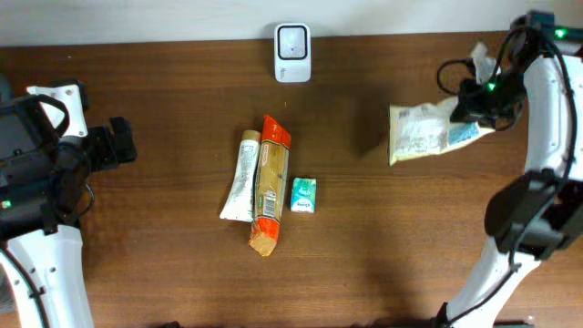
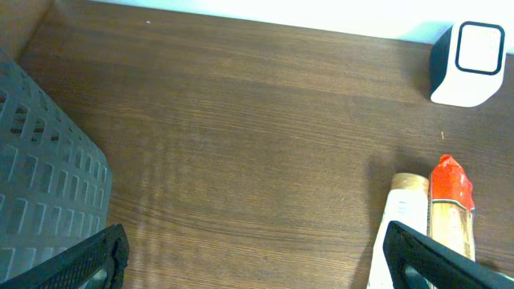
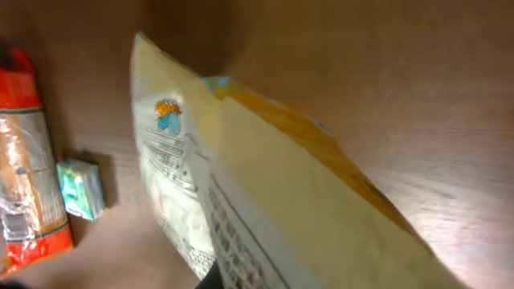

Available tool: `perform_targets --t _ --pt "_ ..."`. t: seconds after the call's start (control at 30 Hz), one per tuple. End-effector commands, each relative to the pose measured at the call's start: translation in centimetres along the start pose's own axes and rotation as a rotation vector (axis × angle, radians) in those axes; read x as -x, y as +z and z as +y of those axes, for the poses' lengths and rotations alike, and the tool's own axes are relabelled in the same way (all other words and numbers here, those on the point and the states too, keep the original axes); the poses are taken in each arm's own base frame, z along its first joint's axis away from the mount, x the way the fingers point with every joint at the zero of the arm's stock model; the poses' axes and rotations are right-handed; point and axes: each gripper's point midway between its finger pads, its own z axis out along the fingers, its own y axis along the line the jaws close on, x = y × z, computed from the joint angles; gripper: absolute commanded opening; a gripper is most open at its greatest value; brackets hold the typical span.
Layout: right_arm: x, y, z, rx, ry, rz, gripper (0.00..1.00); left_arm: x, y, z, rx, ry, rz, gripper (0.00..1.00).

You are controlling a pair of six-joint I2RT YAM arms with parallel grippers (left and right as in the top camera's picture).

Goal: Scan the item barcode
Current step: 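Move the bag back with the right gripper and set it down at right, then reach the right gripper to the small green box and grasp it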

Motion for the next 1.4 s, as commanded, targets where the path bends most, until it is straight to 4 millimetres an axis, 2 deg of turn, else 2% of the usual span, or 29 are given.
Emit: perform_targets --t 0.0,0.1,0.23,0.27,0.3,0.37,0.47,0.53,0.57,0.6,0.63,0.7,0.77,0.83,0.9,0.97,1.03,1.1,1.2,1.27,1.3,1.37 --pt "-0.4 2.8 -2.9 0.051 0.073 0.077 0.04 0.3 -0.3 0.1 0.008 -0.004 -0.012 0.99" --pt "-1.1 4.1 -5.7 0.016 0.131 0.121 0.04 0.3 -0.3 0.1 0.008 -0.004 -0.012 0.99" --pt "-3.0 3.3 -9.9 -0.245 0.212 0.200 0.29 0.3 -0.3 0.1 0.008 -0.004 -0.012 0.99" --pt "-3.1 3.1 -10.4 -0.278 0.252 0.198 0.61 0.3 -0.3 0.1 0.008 -0.004 -0.012 0.99" --pt "-3.1 3.1 -10.3 -0.274 0.256 0.197 0.99 0.3 -0.3 0.1 0.008 -0.005 -0.012 0.99" --pt "-3.3 2.9 -9.7 -0.246 0.260 0.202 0.99 0.3 -0.3 0.1 0.008 -0.004 -0.012 0.99" --pt "-2.1 1.5 -6.5 -0.109 0.259 0.148 0.99 0.3 -0.3 0.1 0.008 -0.004 -0.012 0.99" --pt "-0.7 -0.6 -2.6 0.026 0.229 0.073 0.99 0.3 -0.3 0.1 0.008 -0.004 -0.012 0.99" --pt "-0.1 -1.3 0.3 0.127 0.203 0.040 0.99 0.3 -0.3 0.1 0.008 -0.004 -0.012 0.99" --pt "0.3 -1.3 3.9 0.219 0.148 0.035 0.99 0.3 -0.3 0.1 0.008 -0.004 -0.012 0.99" --pt "0.3 -0.8 5.5 0.236 0.111 0.046 0.99 0.3 -0.3 0.1 0.008 -0.004 -0.012 0.99" --pt "0.1 1.0 8.2 0.221 0.034 0.081 0.99 0.3 -0.3 0.1 0.008 -0.004 -0.012 0.99" --pt "-1.0 3.9 12.0 0.208 -0.099 0.145 1.00 0.3 -0.3 0.1 0.008 -0.004 -0.012 0.99" --pt "-3.5 7.6 16.0 0.210 -0.207 0.240 0.70 0.3 -0.3 0.1 0.008 -0.004 -0.012 0.99" --pt "-6.0 11.3 18.5 0.193 -0.196 0.319 0.58 0.3 -0.3 0.1 0.008 -0.004 -0.012 0.99" --pt "-7.0 14.4 19.8 0.171 -0.180 0.328 0.52 0.3 -0.3 0.1 0.008 -0.004 -0.012 0.99" --pt "-7.1 17.1 19.9 0.051 -0.153 0.285 0.48 0.3 -0.3 0.1 0.008 -0.004 -0.012 0.99" --pt "-7.0 17.2 20.9 -0.003 -0.193 0.242 0.47 0.3 -0.3 0.1 0.008 -0.004 -0.012 0.99" --pt "-6.8 14.3 22.6 -0.089 -0.232 0.127 0.47 0.3 -0.3 0.1 0.008 -0.004 -0.012 0.99" --pt "-7.5 13.3 24.1 -0.087 -0.233 0.099 0.43 0.3 -0.3 0.1 0.008 -0.004 -0.012 0.99" --pt "-8.0 13.4 24.4 -0.104 -0.220 0.095 0.38 0.3 -0.3 0.1 0.008 -0.005 -0.012 0.99" --pt "-9.3 15.0 24.5 -0.130 -0.194 0.112 0.37 0.3 -0.3 0.1 0.008 -0.004 -0.012 0.99"
